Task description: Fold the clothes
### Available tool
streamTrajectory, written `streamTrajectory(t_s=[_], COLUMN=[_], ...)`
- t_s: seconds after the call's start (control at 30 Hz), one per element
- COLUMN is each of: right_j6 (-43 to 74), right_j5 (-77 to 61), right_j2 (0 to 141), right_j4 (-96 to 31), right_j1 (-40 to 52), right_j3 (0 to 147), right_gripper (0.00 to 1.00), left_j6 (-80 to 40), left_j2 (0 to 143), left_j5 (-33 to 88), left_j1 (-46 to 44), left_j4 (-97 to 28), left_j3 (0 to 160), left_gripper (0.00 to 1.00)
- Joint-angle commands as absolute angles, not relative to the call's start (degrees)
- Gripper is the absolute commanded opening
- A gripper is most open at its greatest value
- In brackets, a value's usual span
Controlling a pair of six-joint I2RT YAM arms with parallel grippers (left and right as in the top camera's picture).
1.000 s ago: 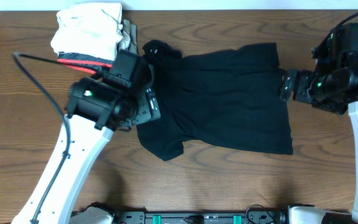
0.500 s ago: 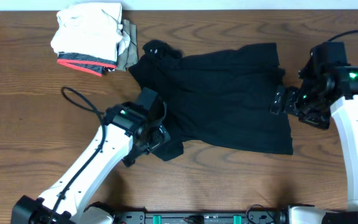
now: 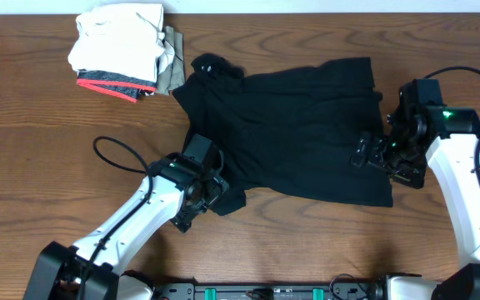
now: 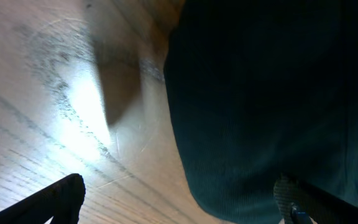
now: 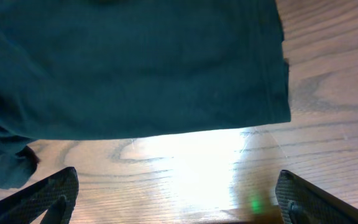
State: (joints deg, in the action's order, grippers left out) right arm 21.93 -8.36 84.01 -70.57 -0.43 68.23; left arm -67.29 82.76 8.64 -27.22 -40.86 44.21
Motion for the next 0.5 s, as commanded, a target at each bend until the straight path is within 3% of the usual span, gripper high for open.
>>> streamTrajectory(t_s=[0.0, 0.17, 0.4, 0.47], right_j6=[22.7, 22.7, 22.7, 22.7], right_j5=[-9.7, -9.7, -9.7, -9.7], right_j2=[84.4, 84.4, 84.4, 84.4], right_j4=[-70.1, -70.0, -69.8, -69.8], right_j1=[-0.7, -0.7, -0.7, -0.7], right_j3=[67.4, 67.4, 67.4, 67.4], right_gripper=[0.99, 0.99, 0.99, 0.99], left_j6=[-68.0, -68.0, -68.0, -68.0], left_j2=[84.6, 88.1, 91.6, 92.1], left_j5=[8.6, 10.0, 12.1, 12.1], left_j1=[-27.4, -27.4, -27.4, -27.4], left_j4=[-40.3, -38.6, -36.8, -36.8], left_j3=[43.8, 43.8, 43.7, 43.7], left_gripper=[0.95, 0.78, 0.69, 0.62])
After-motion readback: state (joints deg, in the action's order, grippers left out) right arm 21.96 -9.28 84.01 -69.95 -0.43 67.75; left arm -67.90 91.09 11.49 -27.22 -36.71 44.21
